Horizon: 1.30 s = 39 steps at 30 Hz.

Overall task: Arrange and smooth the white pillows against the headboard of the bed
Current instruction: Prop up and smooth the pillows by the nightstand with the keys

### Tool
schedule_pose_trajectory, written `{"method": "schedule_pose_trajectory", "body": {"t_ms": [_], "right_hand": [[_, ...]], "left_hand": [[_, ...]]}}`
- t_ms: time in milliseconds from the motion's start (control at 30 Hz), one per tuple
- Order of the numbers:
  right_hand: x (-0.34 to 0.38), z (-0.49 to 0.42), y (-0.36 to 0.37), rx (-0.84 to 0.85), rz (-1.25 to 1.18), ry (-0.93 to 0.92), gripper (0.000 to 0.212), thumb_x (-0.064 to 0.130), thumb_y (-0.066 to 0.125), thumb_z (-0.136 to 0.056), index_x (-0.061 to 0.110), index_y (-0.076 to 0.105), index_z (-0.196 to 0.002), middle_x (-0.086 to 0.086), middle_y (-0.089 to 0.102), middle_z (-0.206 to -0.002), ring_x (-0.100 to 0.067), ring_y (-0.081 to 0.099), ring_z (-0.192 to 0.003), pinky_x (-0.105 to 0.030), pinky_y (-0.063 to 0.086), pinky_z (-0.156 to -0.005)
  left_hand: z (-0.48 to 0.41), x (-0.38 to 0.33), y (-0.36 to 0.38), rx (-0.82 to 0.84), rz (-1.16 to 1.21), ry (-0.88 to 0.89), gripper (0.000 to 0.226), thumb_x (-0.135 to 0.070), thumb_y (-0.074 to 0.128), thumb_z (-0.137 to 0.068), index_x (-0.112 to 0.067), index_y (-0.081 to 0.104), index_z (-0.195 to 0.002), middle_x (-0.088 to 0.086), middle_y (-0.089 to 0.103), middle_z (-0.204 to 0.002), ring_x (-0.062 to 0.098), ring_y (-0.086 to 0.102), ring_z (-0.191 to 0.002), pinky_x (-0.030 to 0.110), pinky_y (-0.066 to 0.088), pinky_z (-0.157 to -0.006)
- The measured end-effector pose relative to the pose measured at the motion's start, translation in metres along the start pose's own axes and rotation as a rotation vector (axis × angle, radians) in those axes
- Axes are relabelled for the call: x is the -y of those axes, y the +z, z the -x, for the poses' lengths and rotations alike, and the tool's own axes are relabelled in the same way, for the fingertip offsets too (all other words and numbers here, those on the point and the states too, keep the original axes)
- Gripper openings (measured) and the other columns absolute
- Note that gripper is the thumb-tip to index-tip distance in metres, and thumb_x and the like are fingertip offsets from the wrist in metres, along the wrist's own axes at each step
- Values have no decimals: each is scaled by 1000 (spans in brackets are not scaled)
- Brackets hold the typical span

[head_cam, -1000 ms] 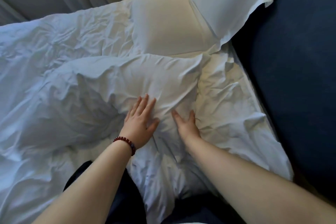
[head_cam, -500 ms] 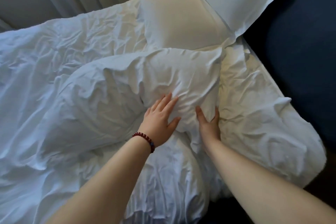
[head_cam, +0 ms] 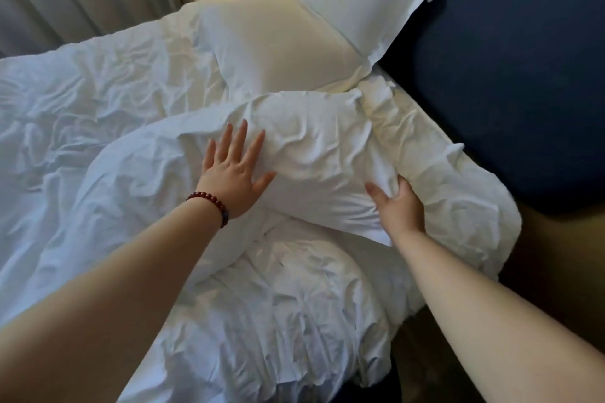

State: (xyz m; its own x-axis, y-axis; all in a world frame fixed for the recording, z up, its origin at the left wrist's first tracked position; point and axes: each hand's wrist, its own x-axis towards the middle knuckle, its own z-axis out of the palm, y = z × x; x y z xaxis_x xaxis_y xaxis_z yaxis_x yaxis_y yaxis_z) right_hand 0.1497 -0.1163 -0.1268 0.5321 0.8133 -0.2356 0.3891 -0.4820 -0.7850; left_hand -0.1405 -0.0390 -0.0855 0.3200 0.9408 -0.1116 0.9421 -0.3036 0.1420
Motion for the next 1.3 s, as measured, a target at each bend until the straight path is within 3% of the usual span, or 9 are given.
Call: {"method": "schedule_pose_trajectory", "body": {"t_ms": [100,267,533,767,867,1033,1133,1233,1300], "right_hand": [[-7,-19,-30,53,72,-63,50,46,69,-85,19,58,-125,5,63,-106,-22,61,-105,-22,39,-81],[-19,-66,-65,137,188,-55,73,63,65,-80,24,46,-138,3,61,-122,-15,61,-97,-29,45,-85],[12,-70,-30,20,505,-463,76,71,30,-86,32,25,-151,-12,31,-155,-33,25,-143,-59,24,-111],[135,-83,74,314,664,-782,62,62,27,-96,38,19,-152,-5,11,-163,-27,3,-150,-56,-2,-118],[139,-105,106,391,831,-691,64,67,19,-94,42,11,-152,-2,-1,-164,-27,-8,-150,-57,-11,-116],[46,-75,111,381,908,-681,68,69,9,-89,45,-4,-151,2,-12,-164,-25,-12,-150,-51,-13,-117],[36,-62,103,387,954,-607,72,72,5,-84,47,-4,-151,3,-10,-164,-25,-9,-150,-52,-9,-118],[96,-62,119,336,800,-596,67,74,11,-87,52,-9,-148,6,-12,-163,-24,-14,-149,-59,-10,-114],[130,-66,145,242,735,-667,67,72,16,-90,51,-7,-149,6,-15,-163,-24,-16,-149,-61,-13,-111]], "left_hand": [[-20,-4,-3,13,-19,-73,71,-66,12,-93,-35,-11,-153,-3,-23,-160,20,-29,-144,49,-18,-116],[-39,-35,7,169,1,-128,69,-69,8,-90,-42,-15,-150,-3,-23,-160,24,-25,-145,56,-17,-114],[-46,-46,28,209,-17,-224,67,-67,7,-91,-43,-17,-149,-6,-20,-161,21,-21,-147,53,-12,-116],[-62,-8,-17,-34,57,-192,71,-65,4,-87,-40,25,-150,-8,36,-154,21,29,-141,40,14,-112],[-87,29,-15,31,7,-303,60,-61,17,-96,-40,12,-153,-10,7,-162,20,-1,-150,43,-3,-119],[-58,7,54,303,-2,-306,72,-69,6,-91,-36,-22,-149,-3,-32,-156,27,-31,-142,51,-16,-116],[-41,-2,61,350,-13,-258,74,-70,6,-89,-35,-15,-151,-1,-21,-161,29,-20,-147,52,-9,-117],[-69,32,27,184,27,-205,68,-68,10,-92,-39,1,-153,-5,5,-163,27,7,-148,49,8,-117],[-80,54,25,137,-22,-208,69,-69,6,-91,-41,-10,-151,-7,-12,-162,27,-13,-148,49,-6,-118]]}}
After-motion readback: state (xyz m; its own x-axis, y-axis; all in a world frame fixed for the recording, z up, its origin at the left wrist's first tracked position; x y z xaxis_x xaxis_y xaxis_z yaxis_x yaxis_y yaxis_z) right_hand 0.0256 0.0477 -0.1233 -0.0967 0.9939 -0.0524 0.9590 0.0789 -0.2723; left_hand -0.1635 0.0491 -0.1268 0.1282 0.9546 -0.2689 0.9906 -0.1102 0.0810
